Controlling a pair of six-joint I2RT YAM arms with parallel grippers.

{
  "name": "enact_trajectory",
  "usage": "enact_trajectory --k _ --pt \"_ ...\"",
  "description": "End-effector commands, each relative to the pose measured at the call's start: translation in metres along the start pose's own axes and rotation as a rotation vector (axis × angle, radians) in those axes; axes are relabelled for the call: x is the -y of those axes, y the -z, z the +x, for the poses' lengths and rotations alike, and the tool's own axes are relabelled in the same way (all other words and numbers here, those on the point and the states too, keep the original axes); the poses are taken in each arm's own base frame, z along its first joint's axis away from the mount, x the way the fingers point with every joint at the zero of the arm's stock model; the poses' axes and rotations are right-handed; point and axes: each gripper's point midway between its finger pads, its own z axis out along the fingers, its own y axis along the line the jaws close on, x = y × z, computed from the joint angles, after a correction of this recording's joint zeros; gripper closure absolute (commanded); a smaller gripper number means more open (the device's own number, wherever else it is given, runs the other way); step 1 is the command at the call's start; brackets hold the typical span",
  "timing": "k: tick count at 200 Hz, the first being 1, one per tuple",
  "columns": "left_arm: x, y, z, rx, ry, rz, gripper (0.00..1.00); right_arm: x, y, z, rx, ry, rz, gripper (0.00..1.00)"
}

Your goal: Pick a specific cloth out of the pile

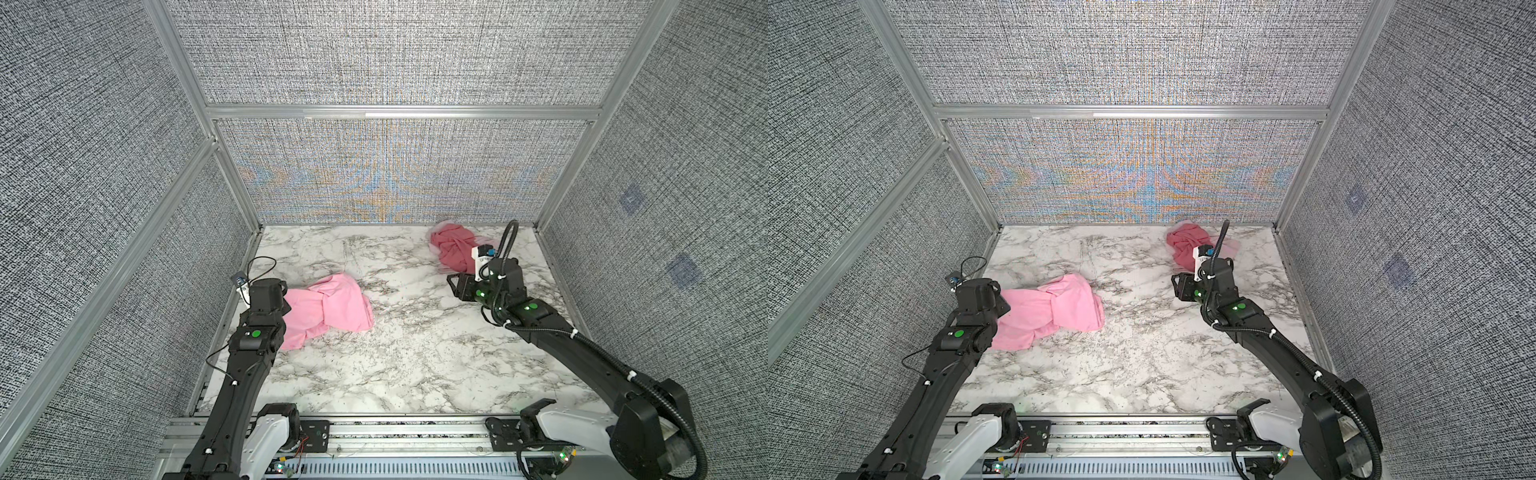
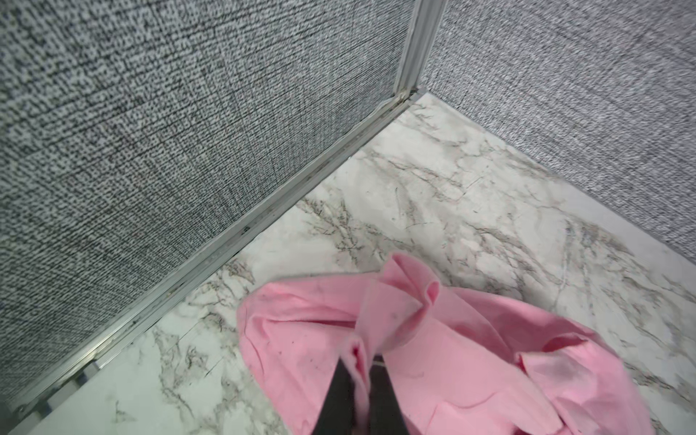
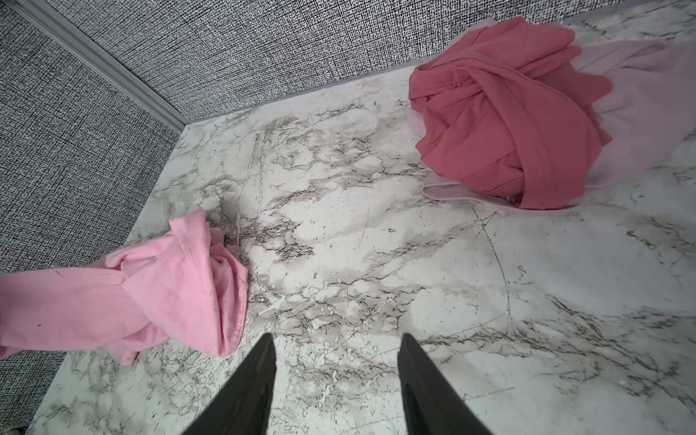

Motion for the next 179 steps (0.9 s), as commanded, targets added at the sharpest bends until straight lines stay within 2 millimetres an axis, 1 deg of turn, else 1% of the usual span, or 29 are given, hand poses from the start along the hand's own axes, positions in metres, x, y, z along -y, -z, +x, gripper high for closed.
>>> enact_trajectory --k 1,20,24,30,33,36,40,49,63,76,87,95,111,121,148,168,179 --pt "-0.008 -0.011 0.01 -0.027 0.036 -0.009 1.0 -0.006 -0.001 -0.003 0.002 0.007 -0.026 0.46" --pt "-0.015 -0.019 0.023 -0.062 0.053 -0.016 1.0 -0.006 -0.001 -0.003 0.0 0.005 -0.028 0.46" --pt "-0.016 -0.02 0.025 -0.07 0.055 -0.013 0.92 -0.006 -0.001 -0.003 0.001 0.005 -0.028 0.46" --pt "-0.016 -0.02 0.027 -0.079 0.062 -0.01 0.67 -0.006 -0.001 -0.003 0.001 0.005 -0.028 0.46" --pt "-0.016 -0.02 0.027 -0.083 0.066 -0.009 0.56 -0.006 -0.001 -0.003 -0.001 0.005 -0.027 0.46" --pt "-0.016 -0.02 0.027 -0.085 0.068 -0.008 0.49 -0.006 -0.001 -0.003 0.0 0.005 -0.028 0.46" --pt "-0.015 -0.019 0.027 -0.087 0.07 -0.005 0.44 -0.006 0.0 -0.002 0.0 0.004 -0.028 0.46" --pt "-0.013 -0.017 0.023 -0.084 0.068 0.006 0.44 -0.006 0.001 -0.003 0.002 0.005 -0.028 0.46" --pt "-0.007 -0.01 0.013 -0.07 0.065 0.036 0.42 -0.005 0.002 -0.003 0.005 0.004 -0.025 0.46" --pt "0.008 -0.001 0.001 -0.041 -0.002 0.12 0.39 -0.004 0.003 -0.002 0.008 0.003 -0.023 0.46" --pt "0.015 0.006 -0.008 -0.019 0.008 0.163 0.38 -0.004 0.003 -0.001 0.011 0.0 -0.022 0.46" --pt "0.023 0.012 -0.015 -0.009 0.011 0.209 0.38 -0.003 0.003 -0.001 0.013 -0.002 -0.022 0.46" --pt "0.04 0.021 -0.021 -0.014 -0.005 0.266 0.38 -0.002 0.003 0.001 0.012 -0.005 -0.019 0.46" --pt "0.056 0.027 -0.022 -0.023 -0.034 0.301 0.38 -0.001 0.003 0.002 0.013 -0.009 -0.016 0.46" --pt "0.109 0.039 -0.009 -0.051 -0.147 0.376 0.38 0.002 0.001 0.006 0.011 -0.022 -0.015 0.46" --pt "0.149 0.038 0.012 -0.088 -0.226 0.428 0.38 0.001 0.0 0.007 0.013 -0.032 -0.023 0.46" --pt "0.166 0.034 0.026 -0.11 -0.273 0.424 0.38 0.001 0.0 0.008 0.009 -0.034 -0.024 0.46"
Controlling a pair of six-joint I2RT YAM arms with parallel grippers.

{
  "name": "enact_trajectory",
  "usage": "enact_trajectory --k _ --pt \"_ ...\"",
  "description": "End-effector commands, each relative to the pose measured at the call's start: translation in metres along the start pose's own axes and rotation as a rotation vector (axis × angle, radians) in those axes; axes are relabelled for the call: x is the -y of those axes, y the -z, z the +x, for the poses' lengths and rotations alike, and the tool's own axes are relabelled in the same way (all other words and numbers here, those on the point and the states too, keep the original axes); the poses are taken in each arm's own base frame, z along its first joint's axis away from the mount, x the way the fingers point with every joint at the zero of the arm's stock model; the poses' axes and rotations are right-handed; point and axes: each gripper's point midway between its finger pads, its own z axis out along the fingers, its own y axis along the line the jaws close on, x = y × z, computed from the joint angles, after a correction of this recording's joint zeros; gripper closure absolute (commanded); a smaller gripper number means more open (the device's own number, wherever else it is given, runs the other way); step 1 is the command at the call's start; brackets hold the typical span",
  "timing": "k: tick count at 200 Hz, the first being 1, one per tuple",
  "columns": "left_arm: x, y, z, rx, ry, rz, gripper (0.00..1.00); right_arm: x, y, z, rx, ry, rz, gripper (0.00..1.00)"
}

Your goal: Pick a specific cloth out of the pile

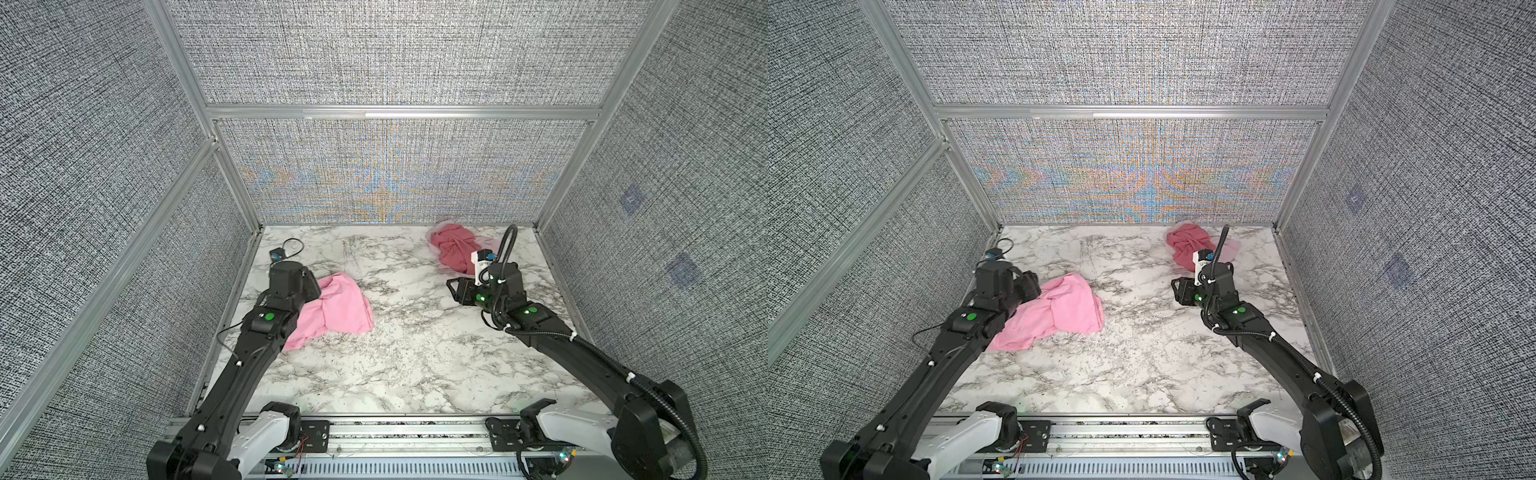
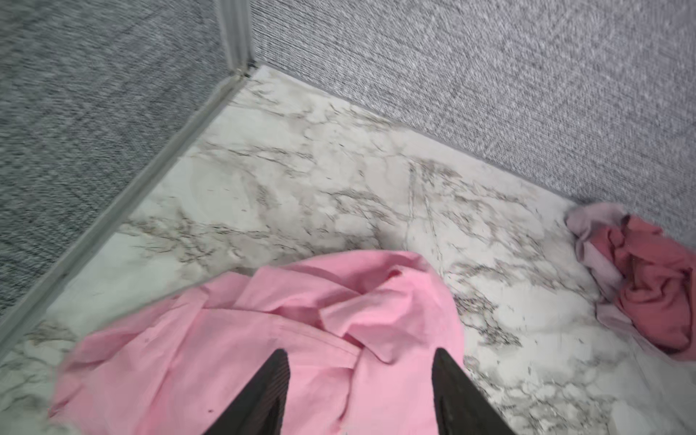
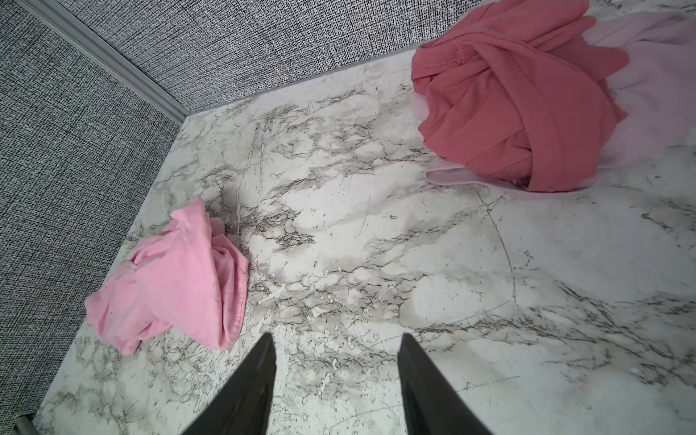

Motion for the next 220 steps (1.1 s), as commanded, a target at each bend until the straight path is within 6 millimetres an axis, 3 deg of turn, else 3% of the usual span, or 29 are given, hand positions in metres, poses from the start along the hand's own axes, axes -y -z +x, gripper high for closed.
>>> enact_trajectory --k 1,38,63,99,161,194,220 --pt "0.026 -0.017 0.006 -0.013 -0.064 -0.003 0.38 -0.004 0.0 -0.006 0.026 -0.015 -0.018 0.46" --pt "0.08 -0.052 0.029 -0.094 -0.19 0.029 0.37 -0.001 0.004 -0.006 0.031 -0.005 -0.001 0.46" --pt "0.101 -0.08 0.048 -0.177 -0.24 0.034 0.36 0.002 0.008 -0.006 0.038 -0.008 0.006 0.46" --pt "0.097 -0.112 0.075 -0.266 -0.255 -0.057 0.34 0.004 0.014 -0.004 0.044 -0.011 0.011 0.46" --pt "0.078 -0.146 0.113 -0.377 -0.313 -0.217 0.36 0.01 0.016 -0.002 0.045 -0.011 0.026 0.46" --pt "0.066 -0.152 0.122 -0.385 -0.34 -0.273 0.46 0.012 0.016 -0.003 0.048 -0.014 0.03 0.46" --pt "0.061 -0.155 0.127 -0.386 -0.353 -0.292 0.73 0.013 0.016 -0.003 0.048 -0.018 0.031 0.46"
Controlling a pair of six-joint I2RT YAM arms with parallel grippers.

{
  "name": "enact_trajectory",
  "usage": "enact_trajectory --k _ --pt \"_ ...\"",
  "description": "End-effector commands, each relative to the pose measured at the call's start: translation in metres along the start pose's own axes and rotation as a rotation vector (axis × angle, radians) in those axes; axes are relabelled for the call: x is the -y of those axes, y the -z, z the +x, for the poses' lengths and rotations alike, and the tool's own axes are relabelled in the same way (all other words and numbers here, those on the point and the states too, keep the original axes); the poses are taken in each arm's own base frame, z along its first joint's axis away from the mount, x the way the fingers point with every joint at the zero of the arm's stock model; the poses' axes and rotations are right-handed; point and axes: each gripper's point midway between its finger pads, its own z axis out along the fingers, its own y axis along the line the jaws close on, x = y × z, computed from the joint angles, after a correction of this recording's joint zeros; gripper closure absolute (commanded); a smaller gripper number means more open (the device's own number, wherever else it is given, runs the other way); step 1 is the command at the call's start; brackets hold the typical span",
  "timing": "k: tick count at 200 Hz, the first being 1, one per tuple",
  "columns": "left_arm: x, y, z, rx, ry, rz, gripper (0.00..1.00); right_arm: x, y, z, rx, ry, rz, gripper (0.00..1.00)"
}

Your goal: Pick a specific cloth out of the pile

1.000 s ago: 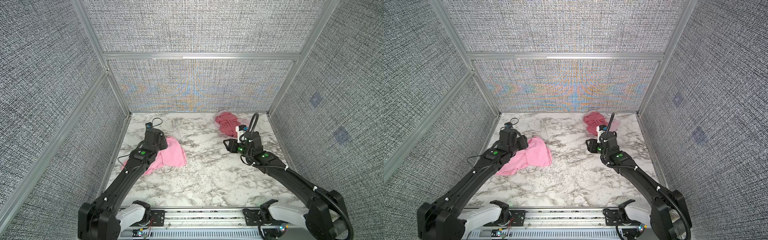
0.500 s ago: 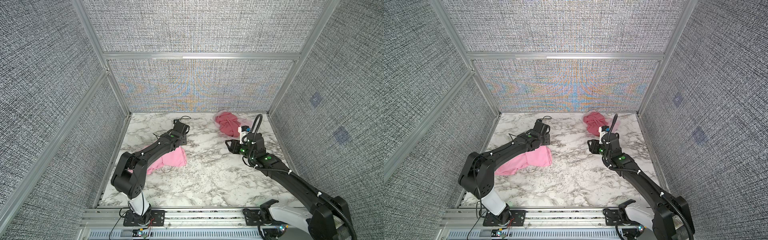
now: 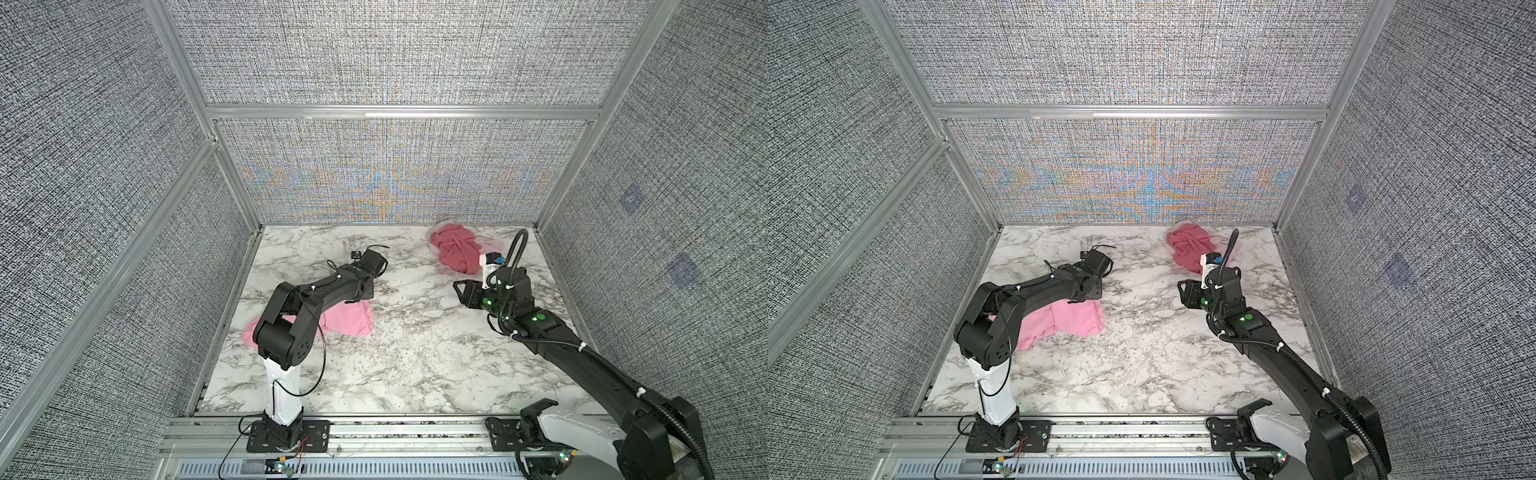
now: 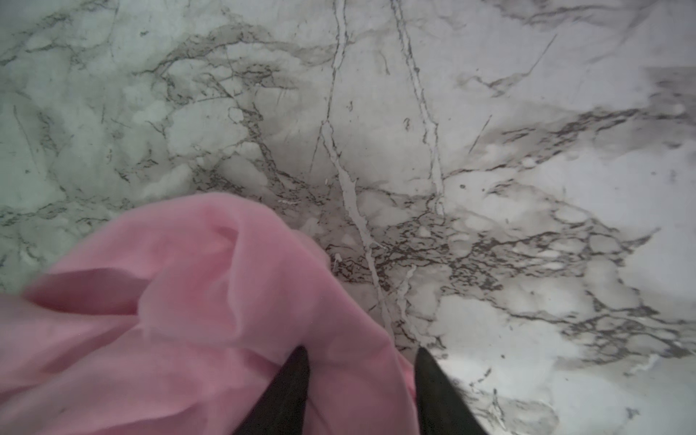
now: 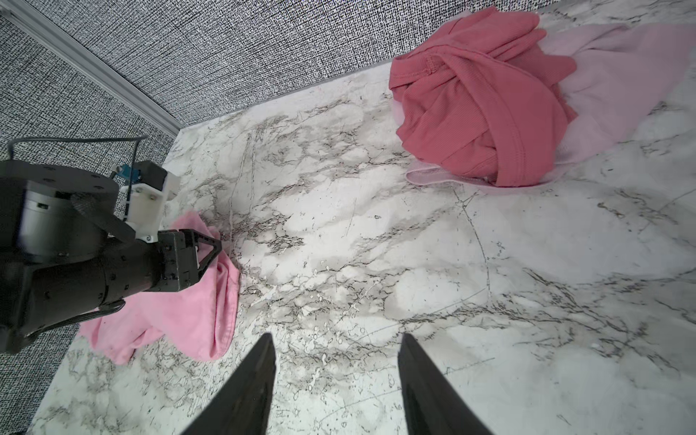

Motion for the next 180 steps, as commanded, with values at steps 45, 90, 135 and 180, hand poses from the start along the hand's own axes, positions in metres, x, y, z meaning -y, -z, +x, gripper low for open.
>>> enact_trajectory --k 45,90,135,180 --pt "-0.005 -0.012 0.013 -0.031 -0.03 -0.041 0.74 0.002 -0.001 -0.002 0.006 -0.007 0.0 0.46" --pt "0.005 -0.016 0.021 -0.04 -0.028 0.027 0.49 0.003 0.0 -0.002 0.009 -0.012 0.002 0.46" --pt "0.005 -0.024 0.035 -0.067 -0.032 0.033 0.71 0.002 0.001 -0.004 0.015 -0.015 0.0 0.46" --pt "0.01 -0.02 0.027 -0.043 -0.023 0.059 1.0 0.003 0.002 -0.005 0.022 -0.019 0.001 0.46"
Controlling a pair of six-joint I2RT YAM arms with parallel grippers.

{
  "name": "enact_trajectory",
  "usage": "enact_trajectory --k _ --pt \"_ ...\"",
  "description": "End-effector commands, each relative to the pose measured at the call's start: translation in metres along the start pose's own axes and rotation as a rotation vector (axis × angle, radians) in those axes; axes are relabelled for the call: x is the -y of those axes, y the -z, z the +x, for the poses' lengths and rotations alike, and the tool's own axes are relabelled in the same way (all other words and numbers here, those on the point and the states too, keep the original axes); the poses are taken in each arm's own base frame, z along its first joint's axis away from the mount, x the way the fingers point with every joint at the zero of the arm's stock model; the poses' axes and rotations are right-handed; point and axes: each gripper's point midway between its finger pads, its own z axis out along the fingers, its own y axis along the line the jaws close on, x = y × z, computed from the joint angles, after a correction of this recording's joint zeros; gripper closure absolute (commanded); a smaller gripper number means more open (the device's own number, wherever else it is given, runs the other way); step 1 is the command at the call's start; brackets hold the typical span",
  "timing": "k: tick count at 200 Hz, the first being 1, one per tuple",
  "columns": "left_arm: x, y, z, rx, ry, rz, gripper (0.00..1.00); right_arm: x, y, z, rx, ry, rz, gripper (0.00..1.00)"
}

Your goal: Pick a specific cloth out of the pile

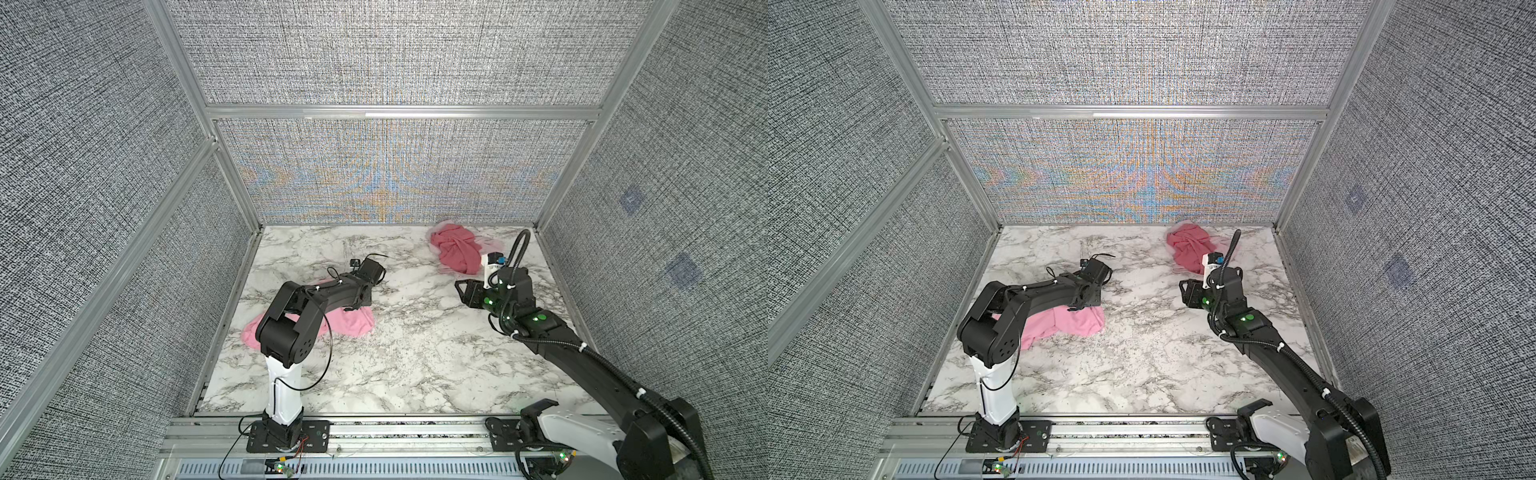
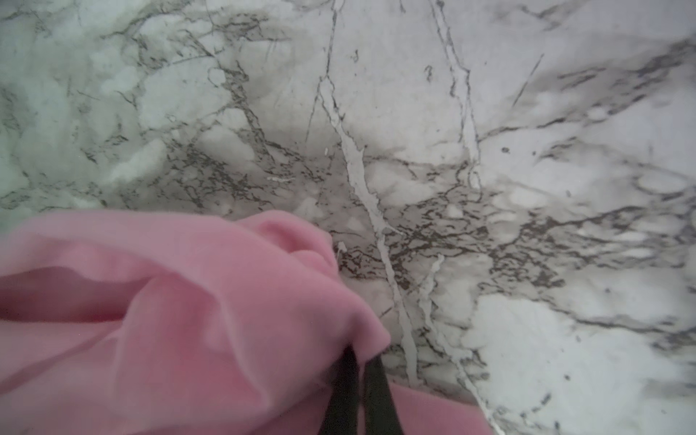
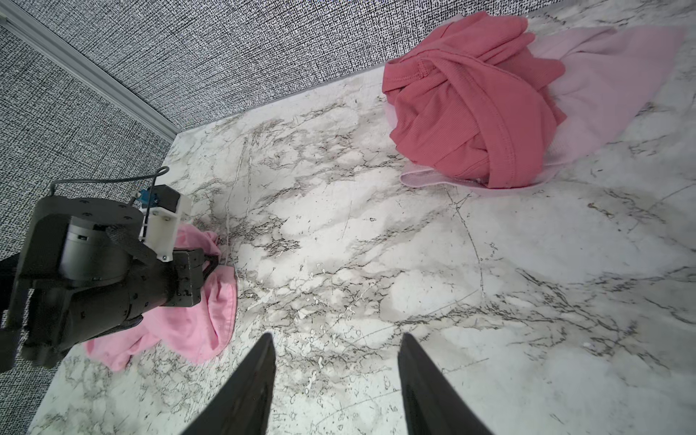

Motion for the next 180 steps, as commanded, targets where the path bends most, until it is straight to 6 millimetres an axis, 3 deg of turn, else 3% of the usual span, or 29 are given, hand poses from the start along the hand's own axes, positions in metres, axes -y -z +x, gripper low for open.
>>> enact_trajectory --k 1,36,41,64,91,102,107,126,157,180 --pt "0.011 0.002 0.003 -0.032 -0.001 0.061 1.0 -0.001 0.001 -0.004 0.017 -0.012 -0.005 0.46" --pt "0.038 0.027 -0.049 0.066 -0.012 0.146 1.0 -0.002 0.001 -0.006 0.021 -0.014 -0.006 0.46" --pt "0.043 0.022 -0.05 0.059 -0.025 0.144 1.0 -0.002 0.001 -0.006 0.021 -0.016 -0.006 0.46" --pt "0.064 0.037 -0.079 0.106 -0.037 0.197 1.0 -0.002 0.003 -0.006 0.023 -0.018 -0.005 0.46" --pt "0.065 0.061 -0.103 0.16 -0.015 0.224 1.0 -0.001 0.006 -0.008 0.028 -0.018 -0.001 0.46" --pt "0.061 0.067 -0.106 0.174 -0.004 0.224 1.0 -0.001 0.007 -0.008 0.028 -0.019 -0.001 0.46" --pt "0.056 0.082 -0.113 0.202 0.011 0.235 1.0 -0.001 0.008 -0.007 0.027 -0.019 -0.001 0.46" --pt "0.038 0.103 -0.116 0.237 0.048 0.227 1.0 -0.002 0.009 -0.008 0.029 -0.021 -0.002 0.46" --pt "-0.008 0.132 -0.113 0.285 0.138 0.224 1.0 -0.003 0.009 -0.008 0.029 -0.029 -0.008 0.46" --pt "-0.048 0.143 -0.101 0.309 0.203 0.203 1.0 -0.004 0.009 -0.008 0.031 -0.034 -0.015 0.46"
